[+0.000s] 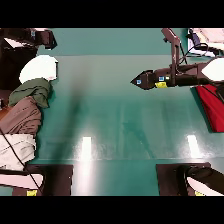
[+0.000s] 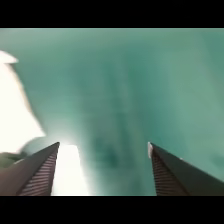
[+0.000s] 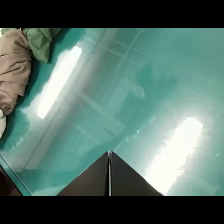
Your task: Fold the shirts.
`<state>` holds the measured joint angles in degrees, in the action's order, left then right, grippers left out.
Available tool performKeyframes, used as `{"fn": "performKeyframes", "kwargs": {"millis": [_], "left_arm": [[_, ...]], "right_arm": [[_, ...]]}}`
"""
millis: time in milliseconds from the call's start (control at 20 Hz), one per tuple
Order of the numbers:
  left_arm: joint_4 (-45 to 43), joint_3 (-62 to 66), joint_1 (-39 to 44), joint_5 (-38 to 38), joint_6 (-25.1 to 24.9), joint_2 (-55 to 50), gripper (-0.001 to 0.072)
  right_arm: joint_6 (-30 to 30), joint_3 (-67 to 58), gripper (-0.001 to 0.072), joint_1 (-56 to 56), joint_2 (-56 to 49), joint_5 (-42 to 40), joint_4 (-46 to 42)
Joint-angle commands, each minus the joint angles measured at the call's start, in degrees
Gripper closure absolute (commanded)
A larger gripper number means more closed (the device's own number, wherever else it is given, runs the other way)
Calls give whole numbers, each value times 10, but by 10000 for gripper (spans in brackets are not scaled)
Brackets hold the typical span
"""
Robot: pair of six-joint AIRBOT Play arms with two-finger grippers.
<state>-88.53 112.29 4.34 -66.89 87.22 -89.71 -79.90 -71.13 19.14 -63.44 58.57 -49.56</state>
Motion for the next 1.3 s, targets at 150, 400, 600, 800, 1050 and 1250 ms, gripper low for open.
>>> {"fn": "performKeyframes", "kwargs": {"millis": [150, 400, 600, 800, 1050, 1250], "left_arm": [[-82, -2, -99, 80, 28, -155, 57], [-79, -2, -132, 129, 6, -231, 58], [-63, -2, -132, 180, 3, -249, 59], [-56, -2, -132, 175, 2, -246, 677], [28, 63, -130, 153, -6, -190, 686], [133, 63, -99, 162, -94, -38, 686]], "right_arm": [[0, 0, 695, 0, 0, -1, 0], [0, 1, 695, 5, -17, 0, 0], [0, 1, 696, 11, -41, 12, 5], [0, 1, 695, 11, -47, 7, 5], [0, 1, 696, 4, -19, -37, 3], [0, 1, 696, -46, 53, -110, 4]]}}
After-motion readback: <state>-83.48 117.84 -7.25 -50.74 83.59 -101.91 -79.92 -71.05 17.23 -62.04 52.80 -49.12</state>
